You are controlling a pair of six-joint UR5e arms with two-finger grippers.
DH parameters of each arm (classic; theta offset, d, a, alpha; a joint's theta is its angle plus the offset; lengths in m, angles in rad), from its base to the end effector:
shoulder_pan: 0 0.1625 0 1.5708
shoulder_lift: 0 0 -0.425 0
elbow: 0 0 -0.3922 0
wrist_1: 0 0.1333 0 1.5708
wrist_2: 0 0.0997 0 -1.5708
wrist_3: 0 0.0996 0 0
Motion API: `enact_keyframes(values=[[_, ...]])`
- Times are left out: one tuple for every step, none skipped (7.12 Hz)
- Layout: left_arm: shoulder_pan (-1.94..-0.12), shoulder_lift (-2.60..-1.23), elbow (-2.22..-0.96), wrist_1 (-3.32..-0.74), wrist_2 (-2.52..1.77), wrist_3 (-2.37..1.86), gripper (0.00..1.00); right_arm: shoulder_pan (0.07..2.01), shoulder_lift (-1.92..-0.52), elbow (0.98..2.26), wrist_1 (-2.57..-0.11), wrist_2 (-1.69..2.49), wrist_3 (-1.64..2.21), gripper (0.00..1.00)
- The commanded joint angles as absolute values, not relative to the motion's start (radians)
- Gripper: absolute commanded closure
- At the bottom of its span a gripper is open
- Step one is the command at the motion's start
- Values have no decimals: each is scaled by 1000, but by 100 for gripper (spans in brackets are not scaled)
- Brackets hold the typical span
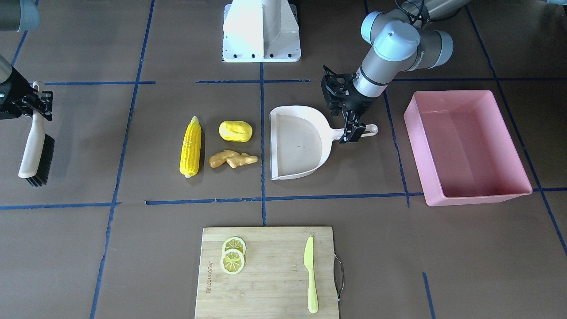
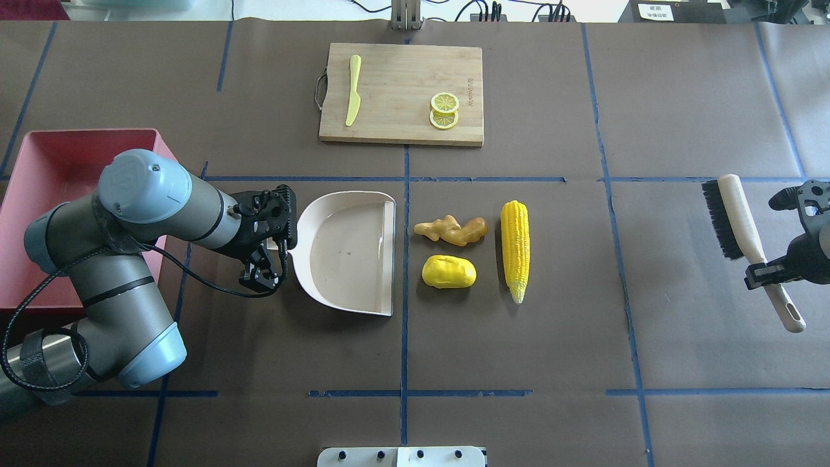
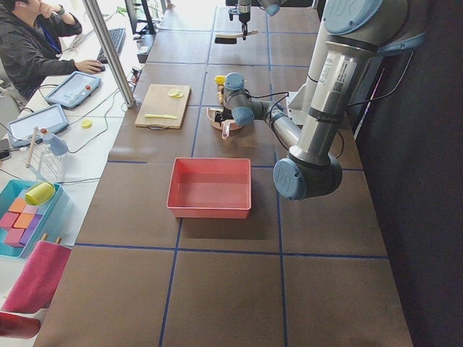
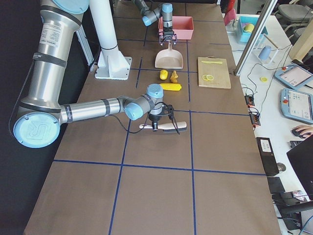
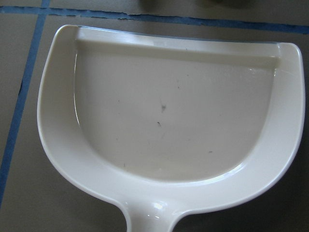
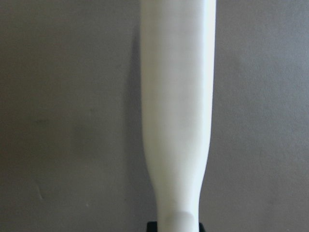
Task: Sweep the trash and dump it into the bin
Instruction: 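Pull the dustpan with the left gripper toward the ginger and potato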
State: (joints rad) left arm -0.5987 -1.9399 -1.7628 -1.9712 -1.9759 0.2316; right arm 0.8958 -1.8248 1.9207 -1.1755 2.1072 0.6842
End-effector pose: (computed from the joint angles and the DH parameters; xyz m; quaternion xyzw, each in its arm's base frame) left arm 0.4571 -0.4257 0.3208 0.3578 0.3302 0.5684 0.6632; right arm -0.1931 -0.3731 0.5648 0.0208 -0.3473 -0.0601 0.9356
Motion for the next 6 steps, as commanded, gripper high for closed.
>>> enact_keyframes(values=[[-595,-1950,-1732,-1973,-1976,232,0,896,-1825,1921,-1175,2108,684,100],[-595,-1953,-1730,-1973,-1976,232,1,896,-1825,1921,-1175,2106,684,100],[-595,-1954,-1724,-1973,-1976,232,1,896,-1825,1921,-1175,2108,684,100],[-595,-1956,-1709,-1973,-1977,232,2,896,-1827,1919,-1175,2108,684,100],[-595,-1980,-1678,-1973,-1977,232,3,896,-1825,1921,-1175,2106,684,100],[-595,-1985,-1675,-1973,-1979,232,4,896,-1825,1919,-1175,2108,684,100]])
